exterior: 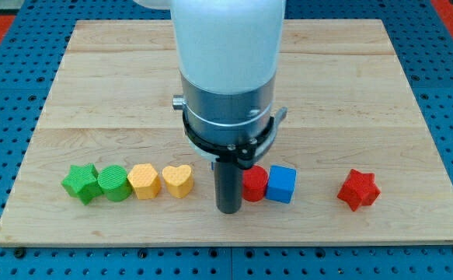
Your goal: Push red circle to the top
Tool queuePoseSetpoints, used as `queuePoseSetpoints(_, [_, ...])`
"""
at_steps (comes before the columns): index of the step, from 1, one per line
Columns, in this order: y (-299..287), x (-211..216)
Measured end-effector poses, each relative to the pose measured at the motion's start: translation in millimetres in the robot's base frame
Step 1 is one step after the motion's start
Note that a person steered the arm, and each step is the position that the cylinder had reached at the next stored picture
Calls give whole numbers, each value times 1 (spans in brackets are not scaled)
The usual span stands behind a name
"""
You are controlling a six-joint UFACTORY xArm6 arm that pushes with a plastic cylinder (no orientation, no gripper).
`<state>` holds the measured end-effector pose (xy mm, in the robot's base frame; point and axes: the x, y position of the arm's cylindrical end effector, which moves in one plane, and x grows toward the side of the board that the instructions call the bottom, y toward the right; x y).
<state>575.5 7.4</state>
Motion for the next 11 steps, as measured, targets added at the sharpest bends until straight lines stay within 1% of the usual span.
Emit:
queuePoseSetpoints(1, [43,-33])
queuePoseSetpoints(3, [47,-134])
queuePoseSetpoints(4, [40,-201])
queuePoseSetpoints(5, [54,-226])
queuePoseSetpoints(6, [70,-240])
queuePoseSetpoints(7, [97,-265])
queuePoseSetpoints(8, [48,-301])
queuePoseSetpoints(9, [48,-305])
queuePoseSetpoints(10, [53,-278])
queuePoseSetpoints(11, [19,-282])
